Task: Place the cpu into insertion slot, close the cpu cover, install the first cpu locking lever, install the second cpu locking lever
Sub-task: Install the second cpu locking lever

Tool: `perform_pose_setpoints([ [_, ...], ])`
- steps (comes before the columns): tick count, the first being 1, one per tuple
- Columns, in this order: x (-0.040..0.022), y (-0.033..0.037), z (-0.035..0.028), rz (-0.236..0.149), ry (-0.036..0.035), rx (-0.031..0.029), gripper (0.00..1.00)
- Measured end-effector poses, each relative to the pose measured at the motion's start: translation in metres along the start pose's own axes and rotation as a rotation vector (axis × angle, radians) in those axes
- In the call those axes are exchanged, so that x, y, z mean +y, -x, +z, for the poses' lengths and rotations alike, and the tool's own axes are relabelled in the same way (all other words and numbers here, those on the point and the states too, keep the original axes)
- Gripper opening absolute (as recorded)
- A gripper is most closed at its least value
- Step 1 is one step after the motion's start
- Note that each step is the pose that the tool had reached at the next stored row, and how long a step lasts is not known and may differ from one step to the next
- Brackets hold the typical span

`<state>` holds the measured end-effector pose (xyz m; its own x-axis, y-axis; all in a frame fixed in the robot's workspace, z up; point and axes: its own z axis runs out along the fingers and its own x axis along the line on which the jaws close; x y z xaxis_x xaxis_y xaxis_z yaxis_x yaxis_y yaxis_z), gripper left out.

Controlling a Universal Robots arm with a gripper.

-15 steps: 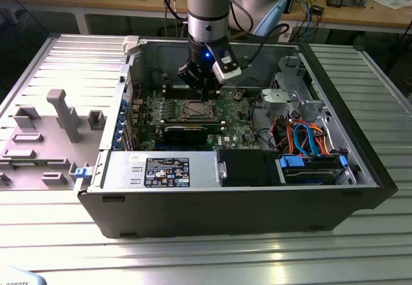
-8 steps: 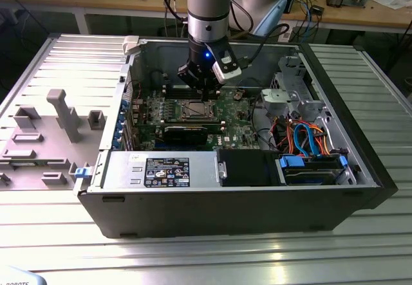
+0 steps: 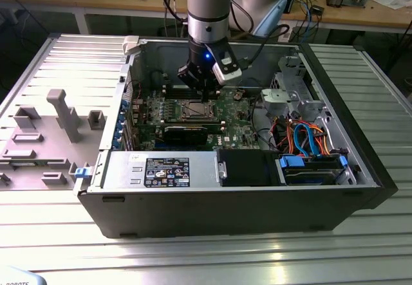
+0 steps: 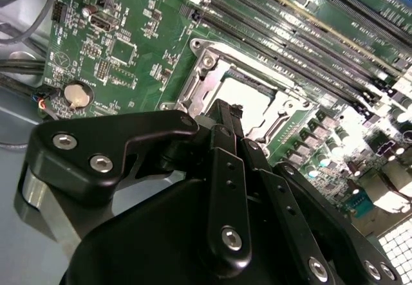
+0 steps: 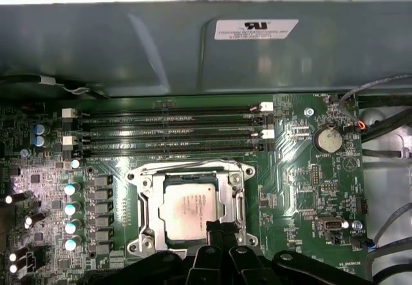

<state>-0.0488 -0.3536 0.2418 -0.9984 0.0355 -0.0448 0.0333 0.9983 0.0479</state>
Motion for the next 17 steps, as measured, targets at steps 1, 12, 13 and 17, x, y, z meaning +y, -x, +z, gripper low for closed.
perform_pose_setpoints([
  [1,-0.0023,0.0001,-0.0001,0.000,-0.0001,-0.0001,0.11],
  [12,-0.0290,0.0010,-0.0007,0.001,0.0181,0.0031,0.11],
  [13,-0.0290,0.0010,-0.0007,0.002,0.0239,0.0033,0.11],
  [17,-0.0290,0.0010,-0.0007,0.002,0.0253,0.0033,0.11],
])
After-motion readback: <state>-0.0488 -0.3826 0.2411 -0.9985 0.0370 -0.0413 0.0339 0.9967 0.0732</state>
